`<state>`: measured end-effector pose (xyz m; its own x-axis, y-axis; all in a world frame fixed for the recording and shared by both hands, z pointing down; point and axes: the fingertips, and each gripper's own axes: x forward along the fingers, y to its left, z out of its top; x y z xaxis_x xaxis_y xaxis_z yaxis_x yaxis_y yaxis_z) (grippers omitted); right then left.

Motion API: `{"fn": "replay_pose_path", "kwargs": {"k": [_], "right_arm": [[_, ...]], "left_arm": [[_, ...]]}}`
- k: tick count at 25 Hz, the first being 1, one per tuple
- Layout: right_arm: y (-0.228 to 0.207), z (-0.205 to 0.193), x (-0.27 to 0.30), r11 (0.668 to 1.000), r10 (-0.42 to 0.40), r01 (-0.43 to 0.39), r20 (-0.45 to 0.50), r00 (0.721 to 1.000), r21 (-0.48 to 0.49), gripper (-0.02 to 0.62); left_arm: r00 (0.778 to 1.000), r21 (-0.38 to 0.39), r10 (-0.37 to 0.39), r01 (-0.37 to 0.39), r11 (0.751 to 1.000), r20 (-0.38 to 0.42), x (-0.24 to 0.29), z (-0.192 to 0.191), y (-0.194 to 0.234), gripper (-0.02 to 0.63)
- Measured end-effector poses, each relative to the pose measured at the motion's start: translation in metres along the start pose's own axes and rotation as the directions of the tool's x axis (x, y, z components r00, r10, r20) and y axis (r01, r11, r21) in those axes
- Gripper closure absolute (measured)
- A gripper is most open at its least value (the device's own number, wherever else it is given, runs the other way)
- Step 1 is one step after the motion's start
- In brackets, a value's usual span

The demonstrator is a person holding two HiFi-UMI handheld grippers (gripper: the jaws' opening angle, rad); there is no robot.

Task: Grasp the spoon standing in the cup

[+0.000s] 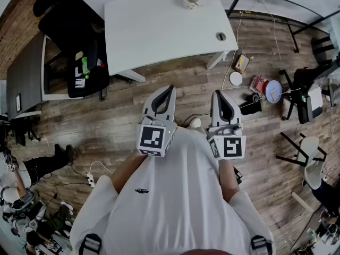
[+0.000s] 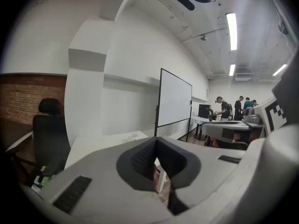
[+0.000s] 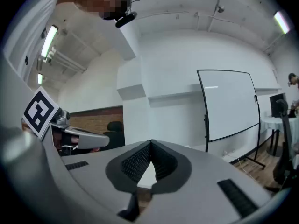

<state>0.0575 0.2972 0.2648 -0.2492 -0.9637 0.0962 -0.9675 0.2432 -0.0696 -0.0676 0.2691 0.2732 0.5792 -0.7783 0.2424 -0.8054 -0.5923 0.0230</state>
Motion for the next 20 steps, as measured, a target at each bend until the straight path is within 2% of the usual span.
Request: {"fn": "replay_pose_path", "kwargs": {"k": [4,12,17,20], "right_arm": [[0.009,0.001,-0.023,0.998,0.054,-0.054,0.024,0.998,0.031,0.594],[-0.026,-0.002,-0.061,0.998,0.023,-0.025,0.031,0.999,0.053,0.594],[-0.034,-0.010,-0.077,0.996,0.083,-0.085,0.050,0.995,0.026,0.592],[-0.036,-0.020,-0.078,0.992,0.106,-0.109,0.038,0.994,0.066,0.592]], "left_arm": [[0.999,-0.017,0.003,-0.004,1.000,-0.044,-0.015,-0.010,-0.015,0.612],[1.000,0.003,-0.019,0.019,1.000,-0.021,-0.020,-0.004,-0.070,0.612],[0.999,-0.015,0.018,-0.018,1.000,-0.027,-0.022,-0.011,-0.090,0.612],[0.997,-0.026,0.052,-0.054,0.998,-0.057,-0.029,-0.019,-0.093,0.612]]}}
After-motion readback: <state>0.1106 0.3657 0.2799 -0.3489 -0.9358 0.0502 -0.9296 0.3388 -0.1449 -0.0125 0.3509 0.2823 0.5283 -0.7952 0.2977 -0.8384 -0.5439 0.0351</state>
